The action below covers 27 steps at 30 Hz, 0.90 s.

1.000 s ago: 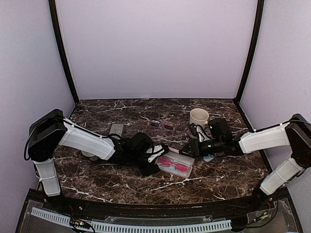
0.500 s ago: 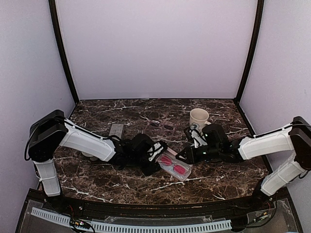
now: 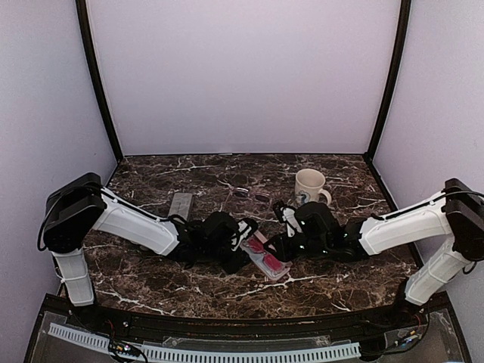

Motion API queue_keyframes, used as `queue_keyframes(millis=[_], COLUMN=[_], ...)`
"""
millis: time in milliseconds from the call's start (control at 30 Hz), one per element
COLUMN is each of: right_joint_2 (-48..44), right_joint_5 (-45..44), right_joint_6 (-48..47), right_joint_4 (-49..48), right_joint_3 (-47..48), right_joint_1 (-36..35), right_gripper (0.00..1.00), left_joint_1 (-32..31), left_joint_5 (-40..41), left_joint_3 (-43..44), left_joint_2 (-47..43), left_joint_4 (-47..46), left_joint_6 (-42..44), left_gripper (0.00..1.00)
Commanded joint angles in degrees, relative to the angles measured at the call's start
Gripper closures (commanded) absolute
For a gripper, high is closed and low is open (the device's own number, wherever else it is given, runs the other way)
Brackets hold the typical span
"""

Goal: Organize the sunglasses
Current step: Close the case with sunglasses at the center of the board.

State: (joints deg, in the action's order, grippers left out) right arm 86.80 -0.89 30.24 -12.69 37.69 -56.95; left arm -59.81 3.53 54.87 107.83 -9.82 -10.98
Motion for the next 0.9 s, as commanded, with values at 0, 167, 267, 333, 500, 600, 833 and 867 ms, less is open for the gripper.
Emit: queue_keyframes(millis=[0,167,267,333,500,600,833,867], right_joint_2=[4.06,5.86,6.55,6.9,6.21,3.4,-5.83,-6.13], right_joint_5=[1.25,-0.55,-1.83,-2.43,-2.96,-3.68,-8.18,-8.53], right_joint_6=[0.86,0.99,0.87,0.87,1.25,1.07,-0.4,-0.92], right_joint_4=[6.08,7.19,7.88,8.27,8.41,9.38,15.77,16.97], right_joint_3=[0.67,1.66,2.14,2.44,2.4,2.35,1.95,2.1], right_joint_1=[-4.05,-5.26,-6.01,-6.47,-6.86,-6.86,-6.86,-6.84], right_gripper=[0.69,0.67,0.67,0.67,0.65,0.61,0.3,0.26], left_joint_1=[-0.31,-0.39,-0.39,-0.39,-0.48,-0.51,-0.93,-0.92], left_joint_5=[-0.37,-0.28,-0.3,-0.28,-0.17,-0.04,0.92,1.23], left_joint_3=[-1.84,-2.37,-2.57,-2.89,-3.59,-4.14,-6.07,-6.18], left_joint_2=[0.73,0.54,0.45,0.36,-0.72,-2.38,-8.55,-9.24], left_joint_4=[-0.65,-0.91,-1.11,-1.23,-0.73,1.04,8.35,9.4], left_joint_6=[-2.82,-3.42,-3.79,-3.99,-4.22,-4.06,-2.71,-2.51], left_gripper=[0.52,0.53,0.53,0.53,0.53,0.52,0.4,0.38])
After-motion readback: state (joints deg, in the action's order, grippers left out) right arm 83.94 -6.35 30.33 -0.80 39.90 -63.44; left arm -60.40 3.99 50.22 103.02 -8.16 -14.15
